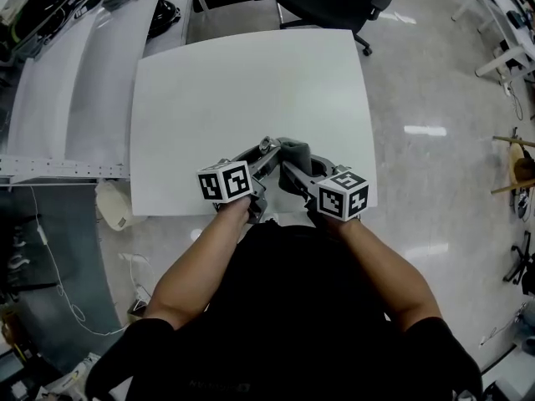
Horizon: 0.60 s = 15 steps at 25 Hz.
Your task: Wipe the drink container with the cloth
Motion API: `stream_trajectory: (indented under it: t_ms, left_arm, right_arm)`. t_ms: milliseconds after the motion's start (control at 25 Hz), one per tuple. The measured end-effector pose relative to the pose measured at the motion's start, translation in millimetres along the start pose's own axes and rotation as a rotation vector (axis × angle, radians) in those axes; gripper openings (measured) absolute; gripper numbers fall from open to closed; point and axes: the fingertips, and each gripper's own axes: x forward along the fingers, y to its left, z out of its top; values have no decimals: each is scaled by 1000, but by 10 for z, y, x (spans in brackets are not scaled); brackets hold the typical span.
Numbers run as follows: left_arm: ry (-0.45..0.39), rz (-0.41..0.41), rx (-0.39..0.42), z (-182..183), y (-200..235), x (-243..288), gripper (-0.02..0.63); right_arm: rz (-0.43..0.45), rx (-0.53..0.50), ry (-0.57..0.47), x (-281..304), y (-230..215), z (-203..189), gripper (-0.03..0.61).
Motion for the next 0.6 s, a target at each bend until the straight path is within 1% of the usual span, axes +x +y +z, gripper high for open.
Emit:
stream_trajectory:
  t_ms: [160, 280, 440, 600]
  left_arm:
    - [-1, -6, -36, -12, 38, -25, 256]
    - [3, -6, -46, -15, 79, -24, 256]
    - [-18, -2, -25, 78, 30, -32, 256]
    - [-26, 3, -28, 100, 31, -35, 256]
  right_arm:
    - [-19, 2, 10, 40, -56, -51, 110]
    - [-30, 5, 9, 46, -113, -48, 110]
    - [-49, -5, 15, 17, -211, -62, 110]
    - [-70, -2, 21, -21, -320, -76, 110]
